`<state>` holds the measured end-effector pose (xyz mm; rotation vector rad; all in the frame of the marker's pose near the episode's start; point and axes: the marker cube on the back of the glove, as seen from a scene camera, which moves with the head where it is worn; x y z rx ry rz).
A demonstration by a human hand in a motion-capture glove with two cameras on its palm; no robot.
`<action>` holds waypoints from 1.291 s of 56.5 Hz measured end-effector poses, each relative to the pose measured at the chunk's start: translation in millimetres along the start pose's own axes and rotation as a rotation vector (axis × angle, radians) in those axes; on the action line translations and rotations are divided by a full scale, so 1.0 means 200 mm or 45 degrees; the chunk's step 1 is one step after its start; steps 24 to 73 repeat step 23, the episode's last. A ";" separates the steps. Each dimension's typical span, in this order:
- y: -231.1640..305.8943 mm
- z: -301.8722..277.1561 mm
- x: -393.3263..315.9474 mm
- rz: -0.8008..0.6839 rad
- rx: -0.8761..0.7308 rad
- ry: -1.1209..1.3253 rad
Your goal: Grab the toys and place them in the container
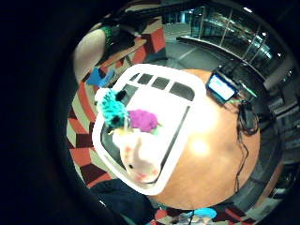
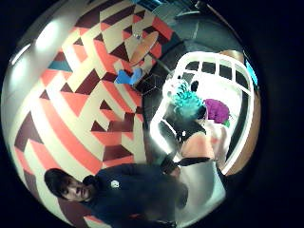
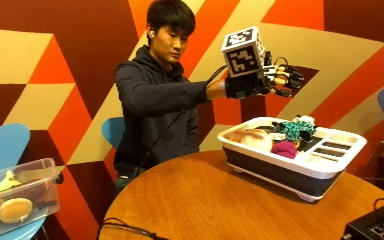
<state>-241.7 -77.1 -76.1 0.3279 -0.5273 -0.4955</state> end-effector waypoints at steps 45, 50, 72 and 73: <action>0.30 -0.25 0.14 0.079 0.071 0.137; 0.30 -0.25 0.14 0.079 0.071 0.137; 0.30 -0.25 0.14 0.079 0.071 0.137; 0.30 -0.25 0.14 0.079 0.071 0.137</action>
